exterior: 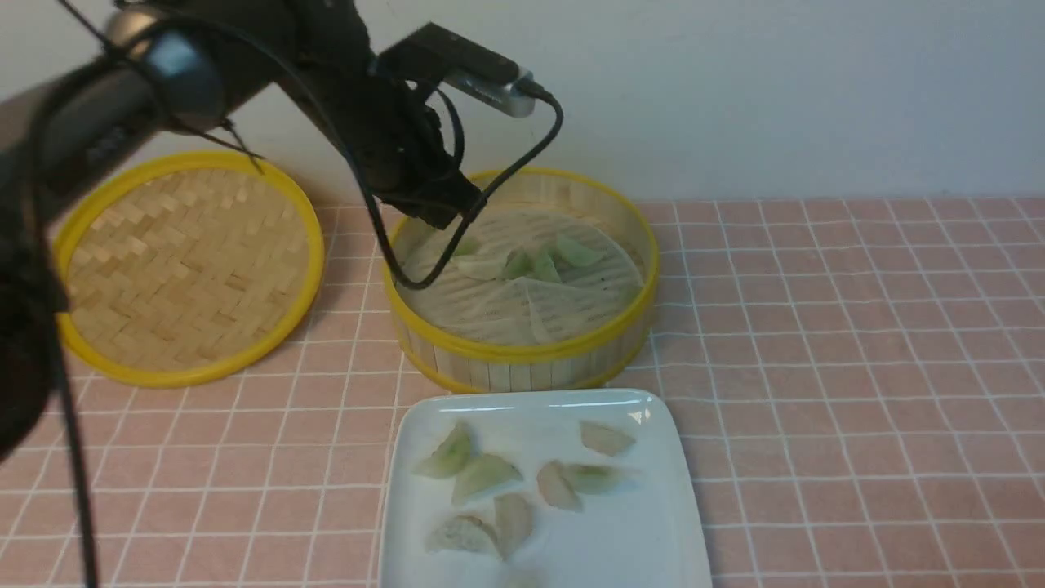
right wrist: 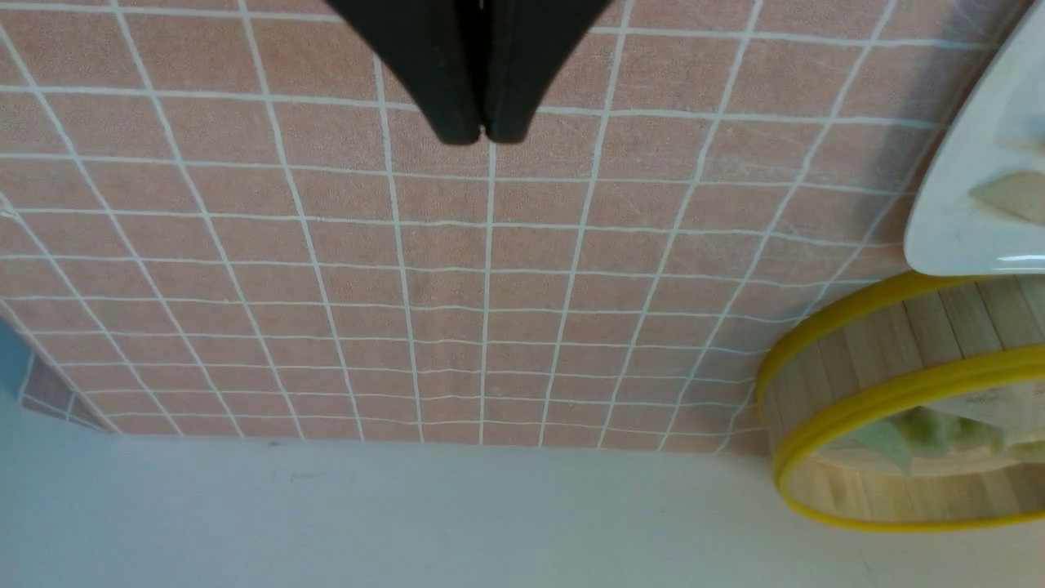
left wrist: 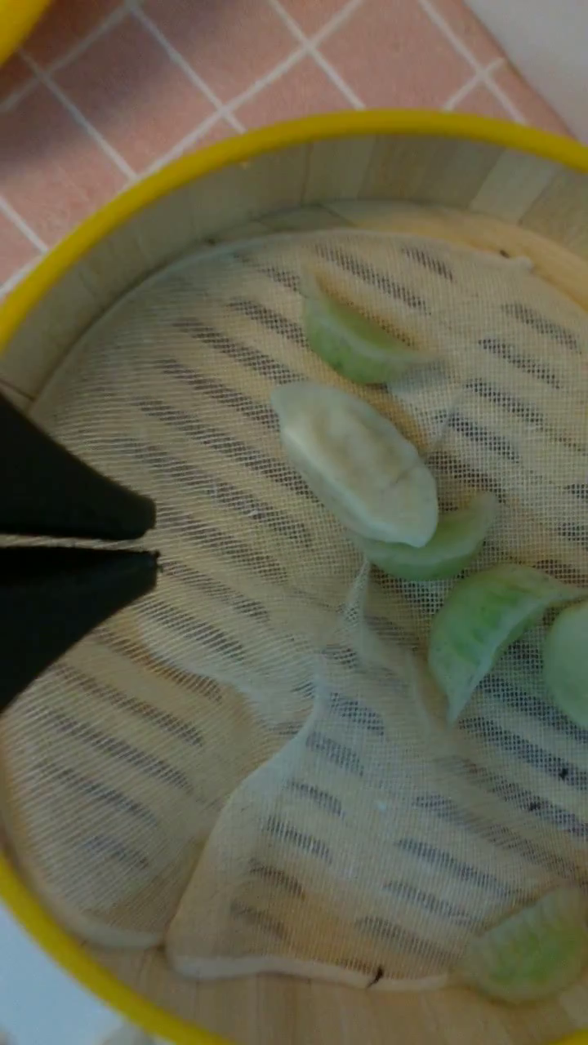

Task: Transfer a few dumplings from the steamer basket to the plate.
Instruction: Use the left arm to grab a dumpling from the steamer

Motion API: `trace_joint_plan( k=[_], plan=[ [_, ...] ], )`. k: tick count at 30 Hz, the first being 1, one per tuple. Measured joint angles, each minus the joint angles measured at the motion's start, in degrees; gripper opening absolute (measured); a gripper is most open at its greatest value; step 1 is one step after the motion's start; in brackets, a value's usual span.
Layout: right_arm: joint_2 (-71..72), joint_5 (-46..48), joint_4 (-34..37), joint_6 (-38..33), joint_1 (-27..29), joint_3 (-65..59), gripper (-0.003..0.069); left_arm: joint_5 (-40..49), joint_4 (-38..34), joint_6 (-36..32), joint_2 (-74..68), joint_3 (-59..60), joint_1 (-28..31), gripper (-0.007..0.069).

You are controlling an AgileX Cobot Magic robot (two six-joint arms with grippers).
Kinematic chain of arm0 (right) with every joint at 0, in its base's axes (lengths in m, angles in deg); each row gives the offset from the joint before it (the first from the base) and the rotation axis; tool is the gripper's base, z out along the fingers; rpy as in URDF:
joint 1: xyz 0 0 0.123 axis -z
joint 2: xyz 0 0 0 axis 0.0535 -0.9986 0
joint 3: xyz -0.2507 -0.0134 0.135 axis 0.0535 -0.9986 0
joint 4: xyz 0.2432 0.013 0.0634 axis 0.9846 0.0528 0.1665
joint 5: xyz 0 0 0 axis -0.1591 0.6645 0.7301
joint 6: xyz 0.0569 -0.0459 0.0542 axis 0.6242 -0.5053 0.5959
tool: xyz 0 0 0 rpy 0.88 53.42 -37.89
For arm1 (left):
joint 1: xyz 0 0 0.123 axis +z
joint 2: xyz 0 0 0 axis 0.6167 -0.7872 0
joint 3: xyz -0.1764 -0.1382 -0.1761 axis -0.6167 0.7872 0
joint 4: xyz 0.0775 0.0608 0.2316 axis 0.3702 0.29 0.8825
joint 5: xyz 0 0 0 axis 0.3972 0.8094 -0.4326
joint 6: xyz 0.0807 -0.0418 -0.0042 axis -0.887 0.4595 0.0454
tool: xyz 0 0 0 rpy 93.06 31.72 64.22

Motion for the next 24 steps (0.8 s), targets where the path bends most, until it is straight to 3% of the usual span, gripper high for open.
trace_joint_plan(
  k=[5,12,14,18,24],
  plan=[
    [0.00,0.00,0.00,0.00,0.00,0.00,-0.0015,7.98,-0.45,-0.25,-13.35,-16.31,0.00,0.0090],
    [0.00,0.00,0.00,0.00,0.00,0.00,-0.0015,9.64,0.34,-0.43,-25.71,-34.65,0.00,0.0343],
    [0.00,0.00,0.00,0.00,0.00,0.00,-0.0015,9.76,0.35,-0.43,-26.06,-35.53,0.00,0.0375],
    [0.00,0.00,0.00,0.00,0.00,0.00,-0.0015,9.83,0.94,-0.43,-26.25,-36.11,0.00,0.0395],
    [0.00,0.00,0.00,0.00,0.00,0.00,-0.0015,9.88,1.46,-0.24,-26.86,-34.89,-0.87,0.0357]
  ],
)
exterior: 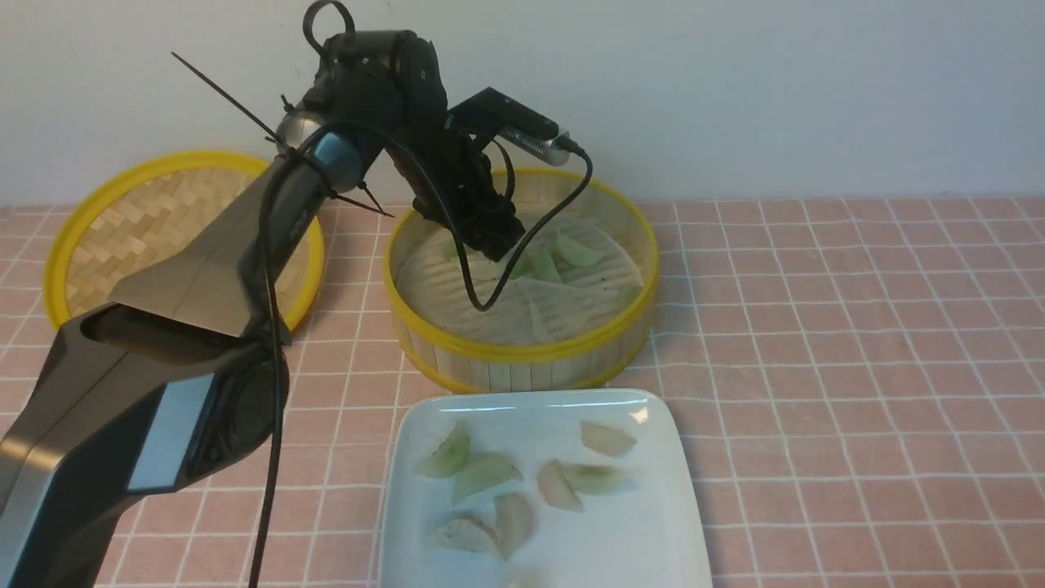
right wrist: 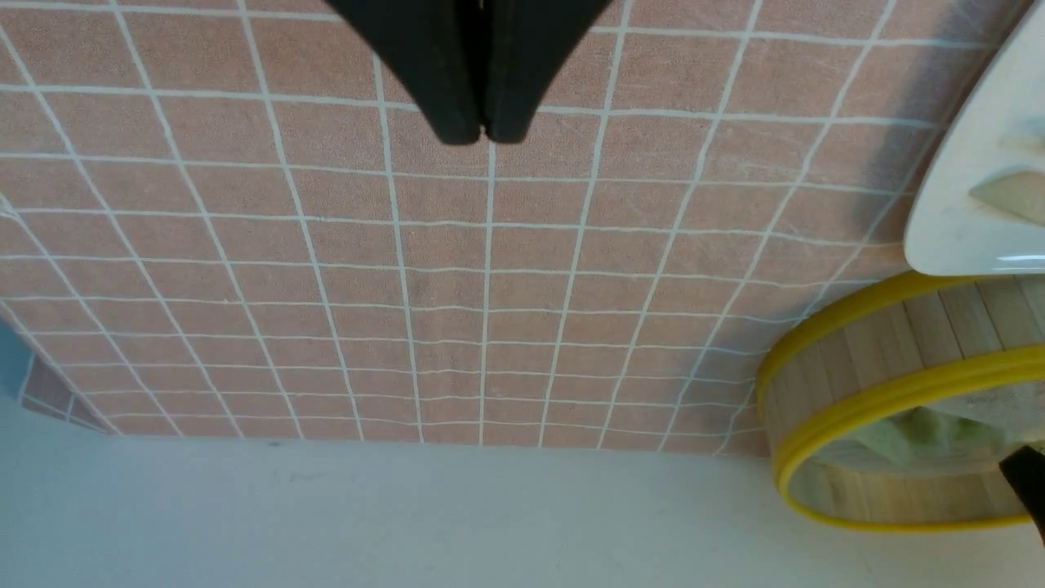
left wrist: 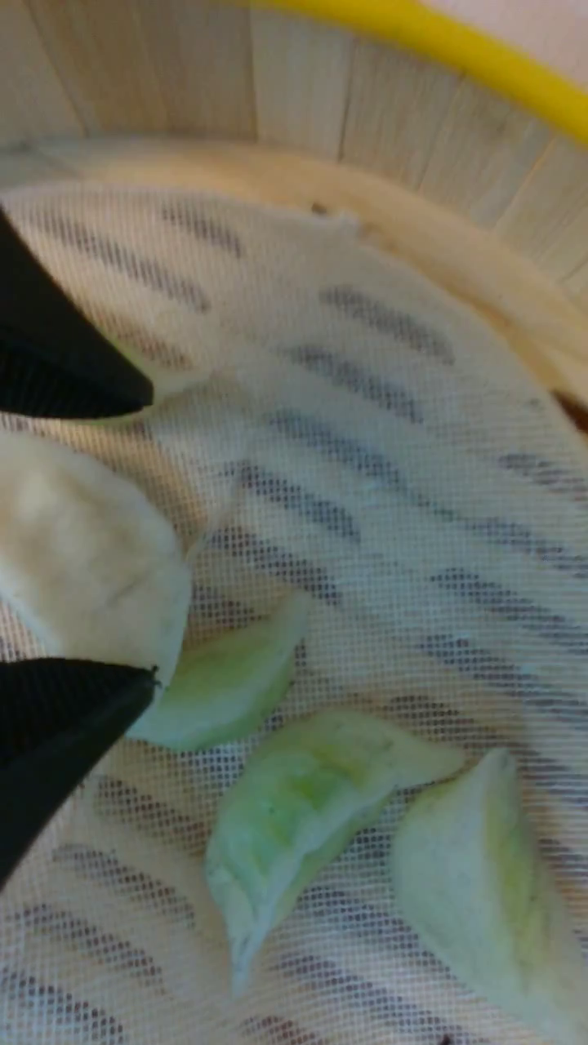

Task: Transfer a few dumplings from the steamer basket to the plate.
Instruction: Use the left arm to grab a dumpling from the steamer

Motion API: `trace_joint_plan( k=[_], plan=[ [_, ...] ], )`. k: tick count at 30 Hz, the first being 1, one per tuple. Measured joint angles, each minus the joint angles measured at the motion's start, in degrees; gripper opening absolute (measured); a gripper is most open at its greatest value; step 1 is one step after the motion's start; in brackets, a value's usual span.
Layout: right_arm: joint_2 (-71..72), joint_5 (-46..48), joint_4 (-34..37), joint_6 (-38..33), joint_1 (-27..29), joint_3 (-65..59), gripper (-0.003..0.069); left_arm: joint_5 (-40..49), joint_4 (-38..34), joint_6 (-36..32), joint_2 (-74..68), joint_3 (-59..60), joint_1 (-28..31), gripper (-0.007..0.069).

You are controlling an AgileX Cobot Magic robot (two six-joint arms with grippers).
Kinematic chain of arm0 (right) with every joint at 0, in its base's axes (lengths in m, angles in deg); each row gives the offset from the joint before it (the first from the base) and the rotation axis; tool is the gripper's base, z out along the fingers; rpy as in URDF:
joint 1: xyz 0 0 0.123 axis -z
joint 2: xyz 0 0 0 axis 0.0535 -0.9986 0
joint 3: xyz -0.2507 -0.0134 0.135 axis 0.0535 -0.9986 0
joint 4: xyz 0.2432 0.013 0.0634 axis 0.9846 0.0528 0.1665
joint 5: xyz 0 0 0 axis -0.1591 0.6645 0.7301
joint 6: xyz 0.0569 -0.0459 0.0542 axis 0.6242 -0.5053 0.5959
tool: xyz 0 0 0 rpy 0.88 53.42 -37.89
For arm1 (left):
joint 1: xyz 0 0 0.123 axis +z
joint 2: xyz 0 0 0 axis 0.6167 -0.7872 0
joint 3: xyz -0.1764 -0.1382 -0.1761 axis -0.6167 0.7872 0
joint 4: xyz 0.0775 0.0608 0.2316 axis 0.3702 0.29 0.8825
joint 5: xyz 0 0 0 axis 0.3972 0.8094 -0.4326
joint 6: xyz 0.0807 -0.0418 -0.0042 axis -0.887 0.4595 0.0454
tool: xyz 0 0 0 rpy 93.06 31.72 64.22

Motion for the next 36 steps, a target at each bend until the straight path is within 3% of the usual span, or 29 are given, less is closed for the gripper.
trace_joint_plan(
  k=[11,16,21,25,30,34,36],
  plan=[
    [0.00,0.00,0.00,0.00,0.00,0.00,-0.0015,-0.65,4.85,1.90,0.00,1.29,-1.84,0.0319],
    [0.00,0.00,0.00,0.00,0.00,0.00,-0.0015,-0.85,4.90,10.27,0.29,1.81,-2.19,0.0217],
    [0.00,0.00,0.00,0.00,0.00,0.00,-0.0015,0.13,4.89,12.55,4.44,5.22,-2.90,0.0024],
    [0.00,0.00,0.00,0.00,0.00,0.00,-0.0015,0.20,4.71,11.98,10.58,10.67,-3.59,-0.0006],
    [0.00,0.00,0.00,0.00,0.00,0.00,-0.0015,0.26,6.92,6.52,11.70,12.55,-3.91,0.0024],
    [0.00,0.00,0.00,0.00,0.00,0.00,-0.0015,0.26,10.63,5.75,9.20,12.71,-3.91,0.0139],
    [0.00,0.00,0.00,0.00,0.00,0.00,-0.0015,0.26,12.43,5.75,7.94,12.80,-3.91,0.0232]
  ],
)
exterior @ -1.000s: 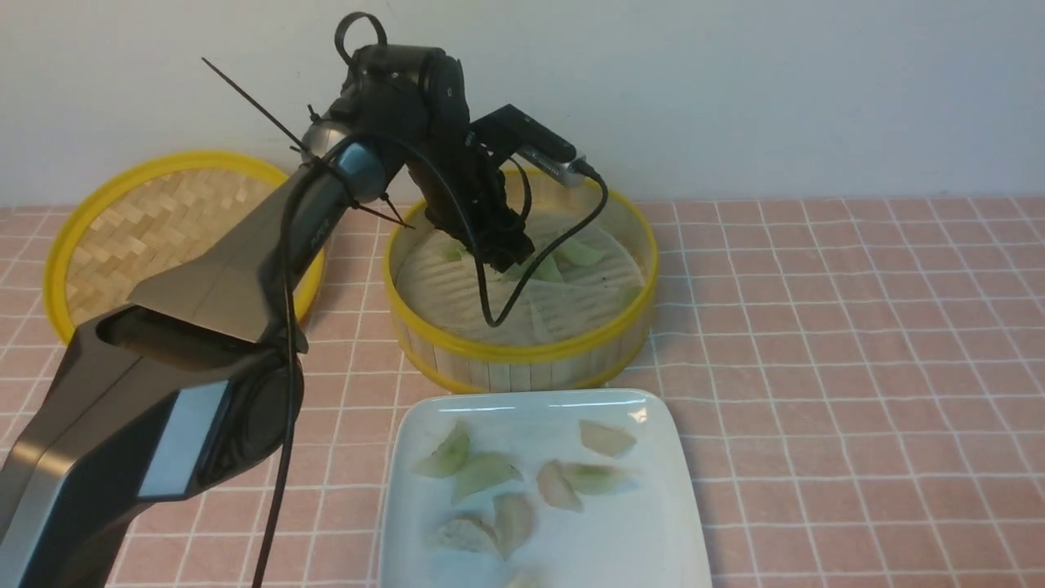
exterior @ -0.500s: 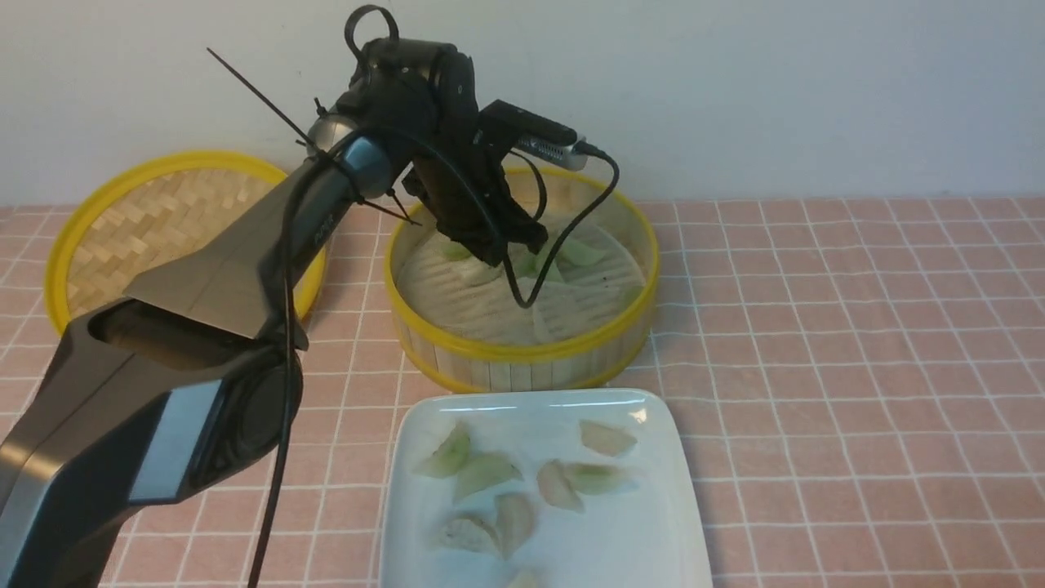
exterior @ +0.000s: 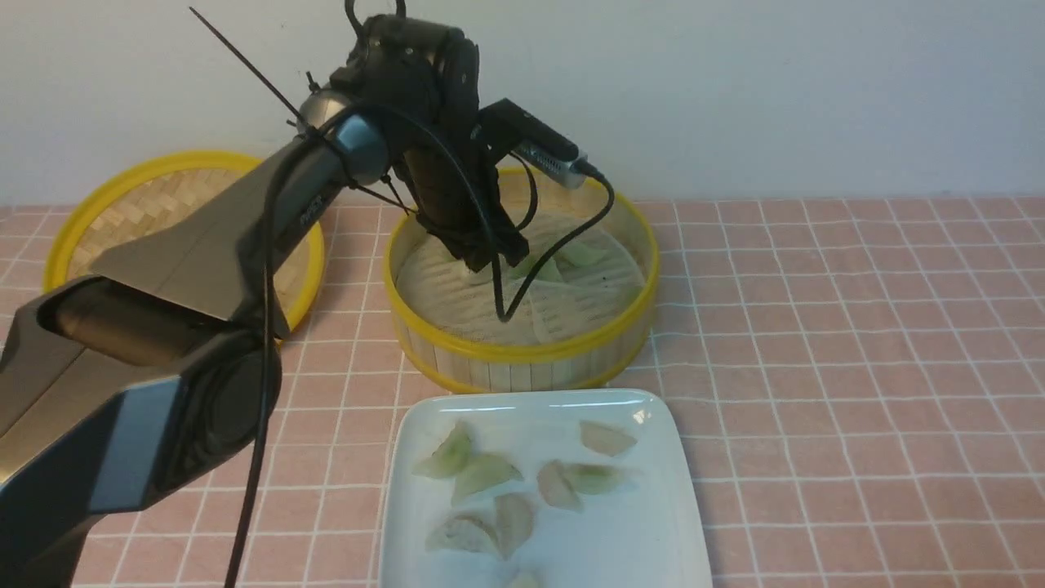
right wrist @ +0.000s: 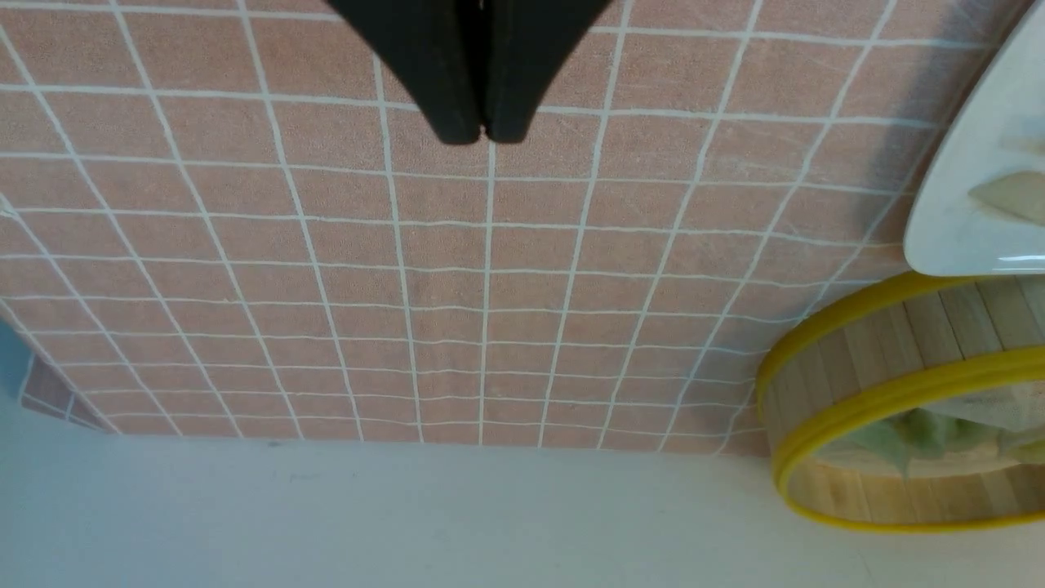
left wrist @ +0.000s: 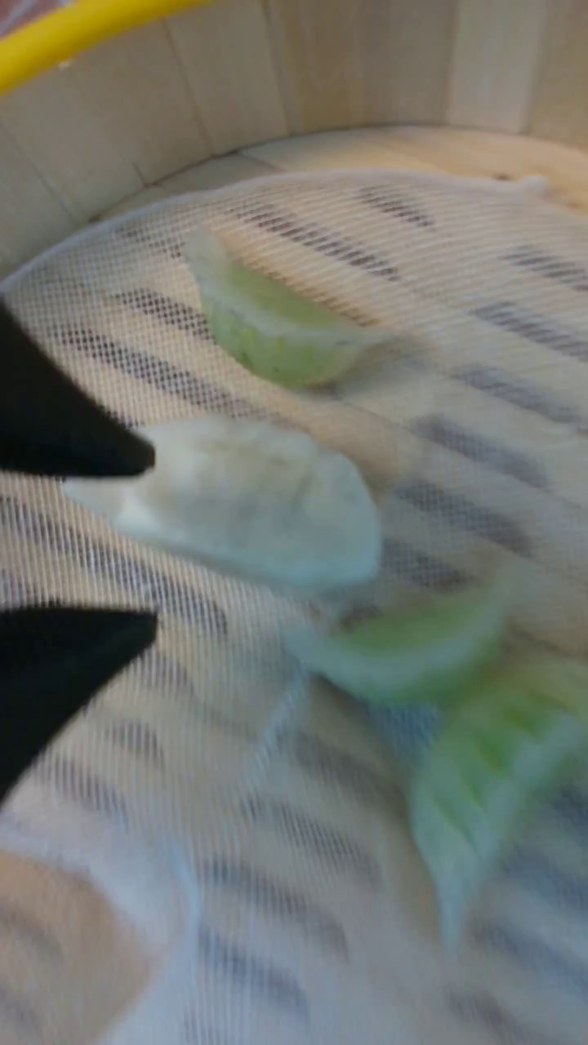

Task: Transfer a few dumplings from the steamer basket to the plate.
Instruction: Use the left arm to grab a dumpling from the steamer, then use the left arm to put the dumpling into the plate

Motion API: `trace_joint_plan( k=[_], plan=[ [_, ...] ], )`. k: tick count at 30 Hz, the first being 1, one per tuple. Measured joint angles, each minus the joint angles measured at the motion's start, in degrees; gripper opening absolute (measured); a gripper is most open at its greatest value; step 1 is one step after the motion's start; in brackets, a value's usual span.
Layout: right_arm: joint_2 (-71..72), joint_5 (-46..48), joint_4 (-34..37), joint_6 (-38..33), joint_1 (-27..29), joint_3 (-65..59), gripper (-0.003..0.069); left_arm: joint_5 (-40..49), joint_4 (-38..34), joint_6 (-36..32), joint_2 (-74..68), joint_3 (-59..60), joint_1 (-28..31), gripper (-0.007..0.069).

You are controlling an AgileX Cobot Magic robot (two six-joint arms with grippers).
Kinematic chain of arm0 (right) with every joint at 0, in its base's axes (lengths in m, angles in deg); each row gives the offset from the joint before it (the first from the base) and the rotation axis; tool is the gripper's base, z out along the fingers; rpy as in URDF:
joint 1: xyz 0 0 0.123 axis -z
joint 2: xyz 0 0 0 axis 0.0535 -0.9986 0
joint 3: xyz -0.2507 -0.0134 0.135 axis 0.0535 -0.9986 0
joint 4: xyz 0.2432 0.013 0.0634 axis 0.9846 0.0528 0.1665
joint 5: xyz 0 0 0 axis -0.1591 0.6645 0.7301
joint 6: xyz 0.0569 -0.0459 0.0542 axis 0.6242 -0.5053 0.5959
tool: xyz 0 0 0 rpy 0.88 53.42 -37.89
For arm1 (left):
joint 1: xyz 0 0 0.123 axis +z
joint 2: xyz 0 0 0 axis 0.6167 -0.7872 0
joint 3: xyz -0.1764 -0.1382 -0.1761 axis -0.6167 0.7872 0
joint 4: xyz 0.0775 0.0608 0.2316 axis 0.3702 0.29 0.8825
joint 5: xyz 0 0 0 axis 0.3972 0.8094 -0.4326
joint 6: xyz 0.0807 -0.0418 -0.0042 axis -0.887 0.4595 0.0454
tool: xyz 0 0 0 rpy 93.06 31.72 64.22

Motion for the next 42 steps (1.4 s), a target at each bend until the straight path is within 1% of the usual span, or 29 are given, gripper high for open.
trace_joint_plan(
  k=[5,8,9,12,13,15,21,24,27,29,30,33,37,39,40,41,42],
  plan=[
    [0.00,0.00,0.00,0.00,0.00,0.00,-0.0015,-1.39,1.10,0.00,-1.53,0.05,0.00,0.0411],
    [0.00,0.00,0.00,0.00,0.00,0.00,-0.0015,-2.45,0.90,0.00,-2.32,0.05,0.00,0.0435],
    [0.00,0.00,0.00,0.00,0.00,0.00,-0.0015,-2.87,0.90,0.06,-2.54,0.05,0.00,0.0432],
    [0.00,0.00,0.00,0.00,0.00,0.00,-0.0015,-3.87,0.56,0.24,-3.04,0.05,0.00,0.0383],
    [0.00,0.00,0.00,0.00,0.00,0.00,-0.0015,-4.09,0.27,0.47,-3.10,0.05,0.00,0.0313],
    [0.00,0.00,0.00,0.00,0.00,0.00,-0.0015,-3.95,0.09,0.52,-3.10,0.05,0.00,0.0245],
    [0.00,0.00,0.00,0.00,0.00,0.00,-0.0015,-0.31,0.09,2.15,-3.17,-2.86,0.00,0.0243],
    [0.00,0.00,0.00,0.00,0.00,0.00,-0.0015,-0.28,-0.20,4.59,-2.34,-6.27,0.00,0.0243],
    [0.00,0.00,0.00,0.00,0.00,0.00,-0.0015,-0.23,-1.80,7.28,1.23,-5.27,0.00,0.0243],
    [0.00,0.00,0.00,0.00,0.00,0.00,-0.0015,-0.34,-4.44,8.96,6.03,-0.84,0.00,0.0243],
    [0.00,0.00,0.00,0.00,0.00,0.00,-0.0015,-0.39,-6.46,9.13,11.77,5.91,0.00,0.0243],
    [0.00,0.00,0.00,0.00,0.00,0.00,-0.0015,-0.46,-9.02,9.18,21.22,17.66,-0.08,0.0243],
    [0.00,0.00,0.00,0.00,0.00,0.00,-0.0015,-0.46,-14.03,8.70,34.27,39.18,-0.26,0.0243],
    [0.00,0.00,0.00,0.00,0.00,0.00,-0.0015,-2.52,-15.00,7.54,37.44,47.51,-1.14,0.0243],
    [0.00,0.00,0.00,0.00,0.00,0.00,-0.0015,-5.02,-15.60,6.56,38.46,50.93,-1.88,0.0243],
    [0.00,0.00,0.00,0.00,0.00,0.00,-0.0015,-5.02,-15.60,6.56,38.46,51.55,-2.04,0.0243],
    [0.00,0.00,0.00,0.00,0.00,0.00,-0.0015,-8.44,-16.19,5.01,38.68,55.29,-3.23,0.0243]
  ],
)
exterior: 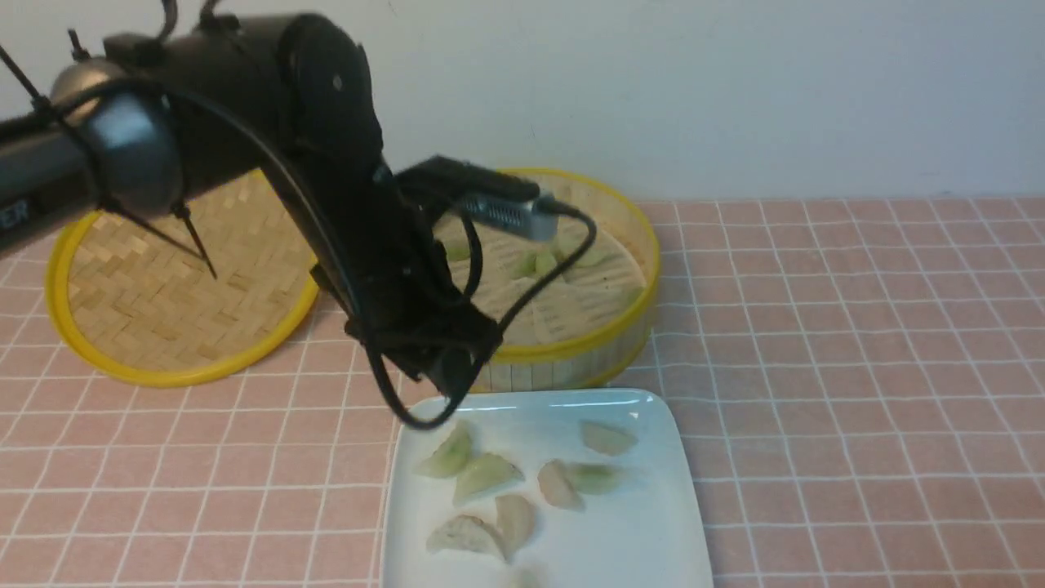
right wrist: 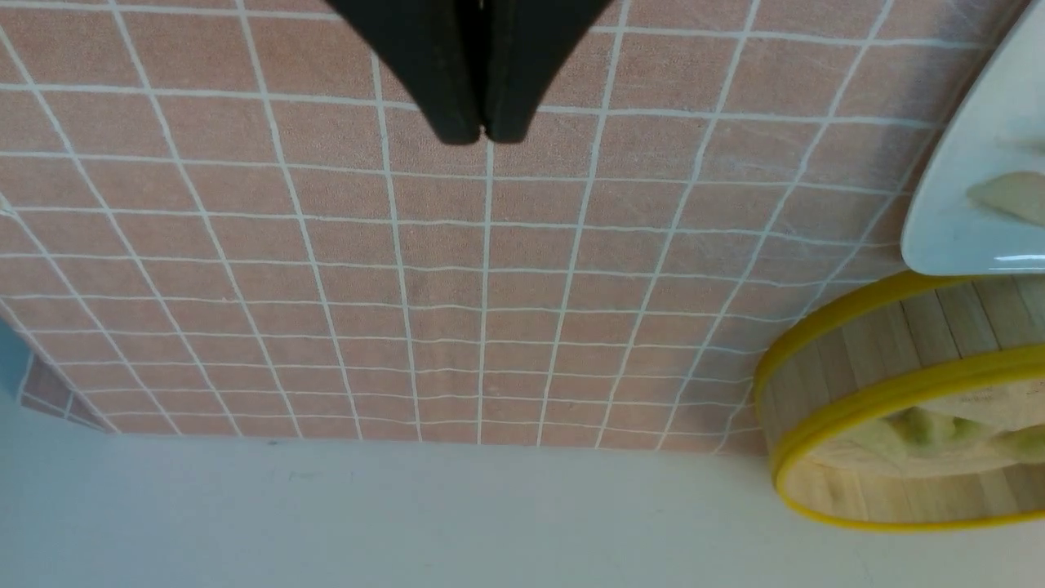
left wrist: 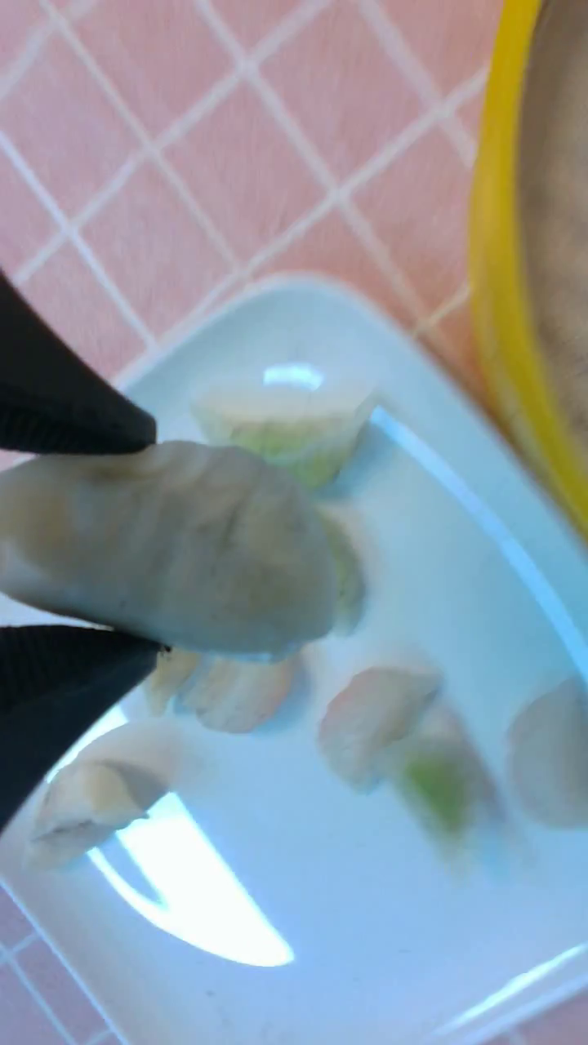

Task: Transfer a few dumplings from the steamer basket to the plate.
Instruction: Use the left arm to put the dumpling into the plate, then use the left arm to grab a dumpling from the steamer

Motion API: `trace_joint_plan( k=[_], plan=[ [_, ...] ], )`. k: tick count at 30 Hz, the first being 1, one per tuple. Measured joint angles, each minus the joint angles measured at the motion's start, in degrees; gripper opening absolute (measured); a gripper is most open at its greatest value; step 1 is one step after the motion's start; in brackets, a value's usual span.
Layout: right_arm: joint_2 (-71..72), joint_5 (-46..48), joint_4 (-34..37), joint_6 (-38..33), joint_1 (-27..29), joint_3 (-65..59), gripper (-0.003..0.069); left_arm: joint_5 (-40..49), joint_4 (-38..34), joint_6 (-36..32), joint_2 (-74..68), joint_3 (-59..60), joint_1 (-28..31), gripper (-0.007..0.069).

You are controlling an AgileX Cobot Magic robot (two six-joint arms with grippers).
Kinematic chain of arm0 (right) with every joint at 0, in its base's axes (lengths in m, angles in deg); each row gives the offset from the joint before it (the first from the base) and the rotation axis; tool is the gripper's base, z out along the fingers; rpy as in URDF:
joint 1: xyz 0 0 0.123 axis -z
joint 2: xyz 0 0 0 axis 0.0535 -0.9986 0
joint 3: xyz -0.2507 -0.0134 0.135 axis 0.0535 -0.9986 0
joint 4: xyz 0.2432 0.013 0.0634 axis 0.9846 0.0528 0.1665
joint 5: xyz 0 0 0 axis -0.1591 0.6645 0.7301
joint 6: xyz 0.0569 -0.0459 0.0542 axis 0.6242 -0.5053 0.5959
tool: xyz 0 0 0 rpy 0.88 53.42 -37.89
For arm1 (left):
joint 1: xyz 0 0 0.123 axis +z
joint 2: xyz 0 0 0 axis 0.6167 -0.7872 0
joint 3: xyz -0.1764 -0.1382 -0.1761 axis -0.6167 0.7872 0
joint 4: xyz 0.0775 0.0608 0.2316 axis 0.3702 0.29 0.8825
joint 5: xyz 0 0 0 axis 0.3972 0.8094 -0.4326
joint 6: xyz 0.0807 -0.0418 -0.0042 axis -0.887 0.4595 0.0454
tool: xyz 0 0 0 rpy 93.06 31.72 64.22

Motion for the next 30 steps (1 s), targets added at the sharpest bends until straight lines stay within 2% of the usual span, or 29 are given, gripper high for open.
trace_joint_plan(
  k=[6,11,16,17,18,21,23,24,26,27,29,30],
  plan=[
    [0.00,0.00,0.00,0.00,0.00,0.00,-0.0015,-9.66,-0.79,-5.32,-4.26,4.72,-4.34,0.0243],
    [0.00,0.00,0.00,0.00,0.00,0.00,-0.0015,-15.97,-0.97,-5.46,-7.82,4.66,-5.06,0.0259],
    [0.00,0.00,0.00,0.00,0.00,0.00,-0.0015,-14.81,-0.92,-4.13,-8.40,1.29,-5.06,0.0424],
    [0.00,0.00,0.00,0.00,0.00,0.00,-0.0015,-14.68,-0.92,-3.98,-8.37,1.03,-5.06,0.0430],
    [0.00,0.00,0.00,0.00,0.00,0.00,-0.0015,-13.41,-0.92,-2.95,-8.22,-1.30,-5.06,0.0468],
    [0.00,0.00,0.00,0.00,0.00,0.00,-0.0015,-11.76,0.36,-1.64,-8.10,-5.72,-5.06,0.0482],
    [0.00,0.00,0.00,0.00,0.00,0.00,-0.0015,-11.52,2.60,0.88,-8.16,-9.60,-4.33,0.0437],
    [0.00,0.00,0.00,0.00,0.00,0.00,-0.0015,-11.22,3.47,2.83,-8.34,-11.88,-3.48,0.0389],
    [0.00,0.00,0.00,0.00,0.00,0.00,-0.0015,-9.42,4.63,5.41,-9.66,-17.86,-0.46,0.0211],
    [0.00,0.00,0.00,0.00,0.00,0.00,-0.0015,-9.42,4.63,5.41,-9.66,-18.46,-0.14,0.0193],
    [0.00,0.00,0.00,0.00,0.00,0.00,-0.0015,-7.04,5.01,2.80,-13.97,-26.67,4.09,0.0040],
    [0.00,0.00,0.00,0.00,0.00,0.00,-0.0015,-7.04,5.01,2.80,-13.97,-27.22,4.36,0.0040]
  ],
)
